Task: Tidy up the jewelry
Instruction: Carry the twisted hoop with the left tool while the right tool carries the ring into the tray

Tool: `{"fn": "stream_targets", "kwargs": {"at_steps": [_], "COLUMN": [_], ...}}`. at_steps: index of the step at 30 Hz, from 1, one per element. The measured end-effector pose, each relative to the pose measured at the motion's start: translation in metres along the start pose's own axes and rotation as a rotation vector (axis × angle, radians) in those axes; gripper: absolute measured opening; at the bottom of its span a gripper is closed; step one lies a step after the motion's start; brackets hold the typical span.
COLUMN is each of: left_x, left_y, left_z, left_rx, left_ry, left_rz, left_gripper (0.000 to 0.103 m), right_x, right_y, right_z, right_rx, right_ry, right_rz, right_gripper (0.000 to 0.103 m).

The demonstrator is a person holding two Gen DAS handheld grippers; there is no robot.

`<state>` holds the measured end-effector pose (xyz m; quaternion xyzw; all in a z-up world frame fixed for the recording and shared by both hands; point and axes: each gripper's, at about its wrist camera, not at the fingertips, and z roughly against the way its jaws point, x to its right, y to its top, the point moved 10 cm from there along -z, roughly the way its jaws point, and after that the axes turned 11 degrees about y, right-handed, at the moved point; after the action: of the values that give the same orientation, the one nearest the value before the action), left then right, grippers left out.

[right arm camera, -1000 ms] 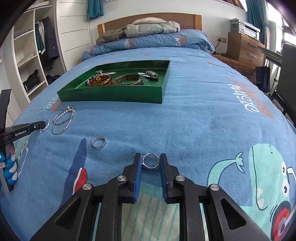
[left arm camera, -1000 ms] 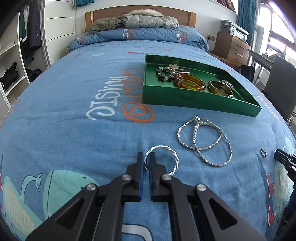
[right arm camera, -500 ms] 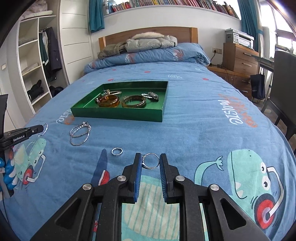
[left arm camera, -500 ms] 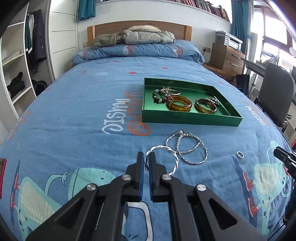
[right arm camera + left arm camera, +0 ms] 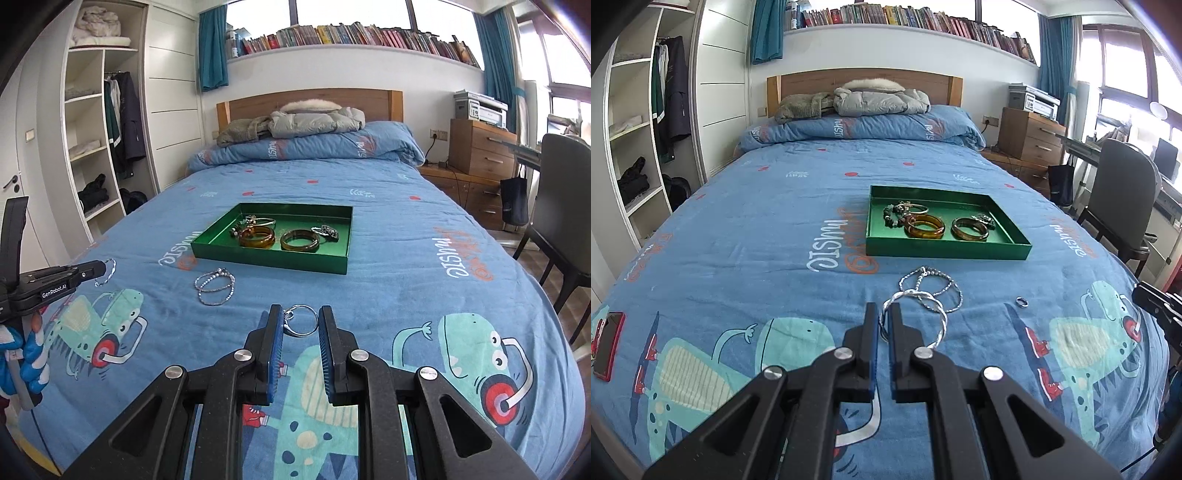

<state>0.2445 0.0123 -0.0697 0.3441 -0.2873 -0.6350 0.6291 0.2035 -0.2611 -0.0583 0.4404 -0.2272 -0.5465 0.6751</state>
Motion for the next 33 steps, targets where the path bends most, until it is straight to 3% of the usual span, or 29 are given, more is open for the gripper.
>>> {"fn": "stream_targets", "kwargs": {"at_steps": [21, 33], "left_x": [0.002, 0.018], "left_y": [0.008, 0.081], "left_z": [0.076, 0.043], "left_rx": [0.094, 0.133], "left_ry": [-0.025, -0.056], "left_rz": [0.015, 0.021], "left_gripper": [0.004, 0.004], "right_x": [-0.045, -0.045], "right_y": [0.012, 0.068], "right_z": [0.065, 0.036], "right_rx": [0.088, 0.123], "right_ry": [0.028, 0.047], "right_rz": [0.052, 0.08], "right_gripper": [0.019, 0.019]}}
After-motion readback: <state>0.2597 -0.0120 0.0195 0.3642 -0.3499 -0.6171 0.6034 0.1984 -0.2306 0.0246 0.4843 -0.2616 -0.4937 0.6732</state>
